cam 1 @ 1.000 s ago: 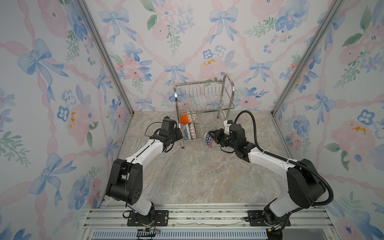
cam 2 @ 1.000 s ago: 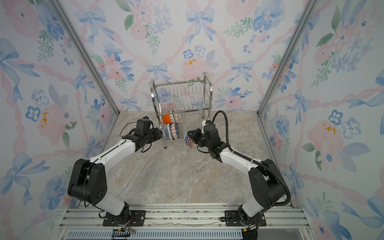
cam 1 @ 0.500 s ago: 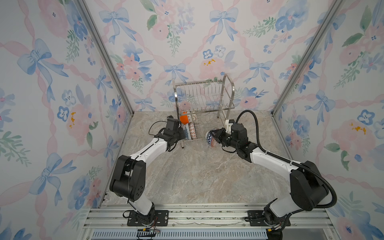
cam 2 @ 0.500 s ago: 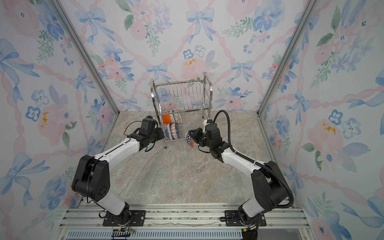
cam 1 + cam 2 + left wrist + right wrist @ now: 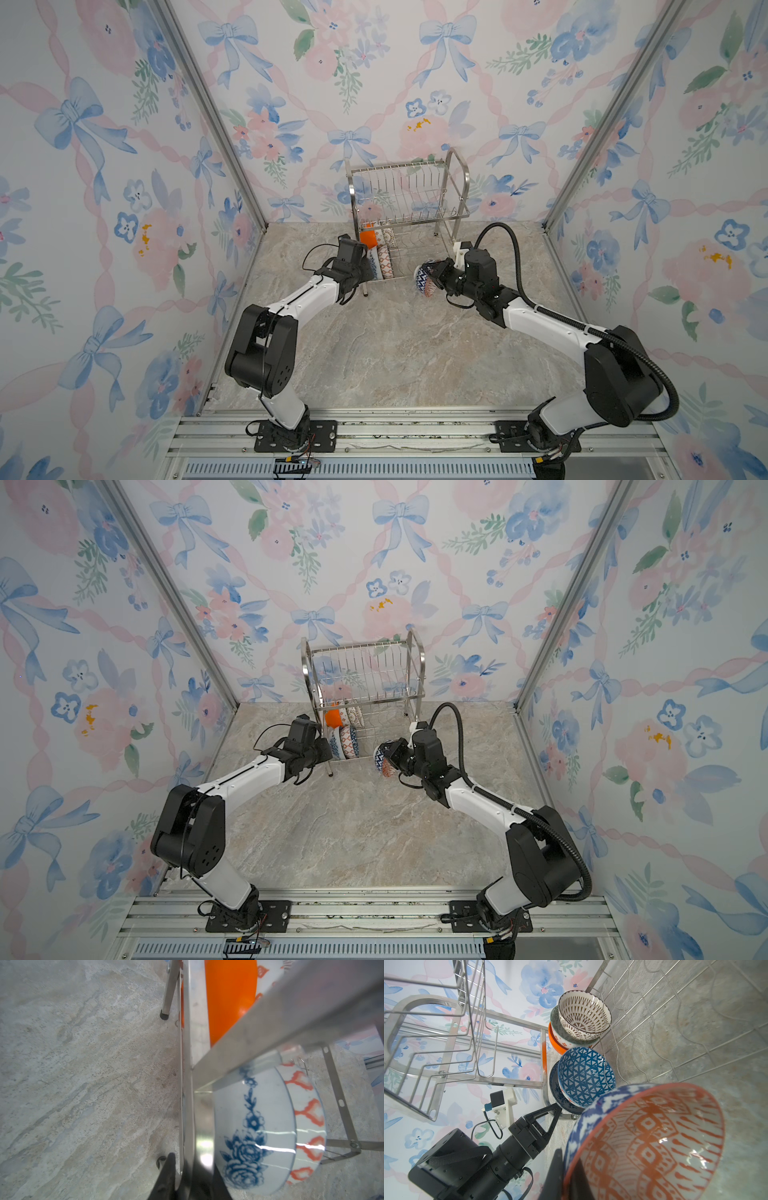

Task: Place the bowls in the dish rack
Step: 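Push the orange-patterned bowl into the rack slot beside the blue-triangle bowl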

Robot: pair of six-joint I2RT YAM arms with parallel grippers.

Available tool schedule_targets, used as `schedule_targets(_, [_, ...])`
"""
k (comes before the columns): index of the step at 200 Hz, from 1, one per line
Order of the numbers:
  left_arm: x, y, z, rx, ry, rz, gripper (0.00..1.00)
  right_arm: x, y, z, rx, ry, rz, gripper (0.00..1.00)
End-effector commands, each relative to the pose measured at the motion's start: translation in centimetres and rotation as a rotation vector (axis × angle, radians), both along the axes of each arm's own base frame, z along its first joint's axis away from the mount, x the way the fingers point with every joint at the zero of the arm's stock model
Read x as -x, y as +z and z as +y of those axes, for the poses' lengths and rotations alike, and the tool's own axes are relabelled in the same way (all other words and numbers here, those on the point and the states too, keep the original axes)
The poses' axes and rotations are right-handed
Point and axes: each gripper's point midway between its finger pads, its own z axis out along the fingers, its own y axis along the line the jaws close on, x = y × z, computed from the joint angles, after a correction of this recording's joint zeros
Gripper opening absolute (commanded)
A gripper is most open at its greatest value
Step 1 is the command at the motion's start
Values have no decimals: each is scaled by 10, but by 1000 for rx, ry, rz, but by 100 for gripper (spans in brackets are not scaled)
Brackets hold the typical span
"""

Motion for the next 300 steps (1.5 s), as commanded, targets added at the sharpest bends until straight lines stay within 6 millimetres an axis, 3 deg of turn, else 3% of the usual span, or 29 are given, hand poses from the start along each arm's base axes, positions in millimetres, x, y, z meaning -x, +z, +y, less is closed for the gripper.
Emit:
schedule_targets(1, [-1,0,-6,34,20,12,10,0,26,-7,-28,-20,-65,0])
schedule_targets(30, [1,-3,-6,25,0,18,0,0,24,-8,-23,-26,-54,0])
schedule_targets(131, [39,1,-3,9,-115,30,0,6,38,5,-19,-5,-74,0])
schedule_targets(174, [59,-2,-4,26,-173,43,0,11,39,24,-54,24,-104,0])
schedule_targets(202, [71,-9,-2,35,-191,63,0,3,37,42,-99,61,-133,0])
schedule_targets(237, [75,-15,-1,32,-210,79,0,-8,34,62,-119,96,-138,0])
schedule_targets(243, [76,-15,-1,32,-211,81,0,-11,21,66,-101,101,-121,0])
schedule_targets(300, [79,-22,4,38,-244,105,0,-23,13,79,-117,118,-125,0])
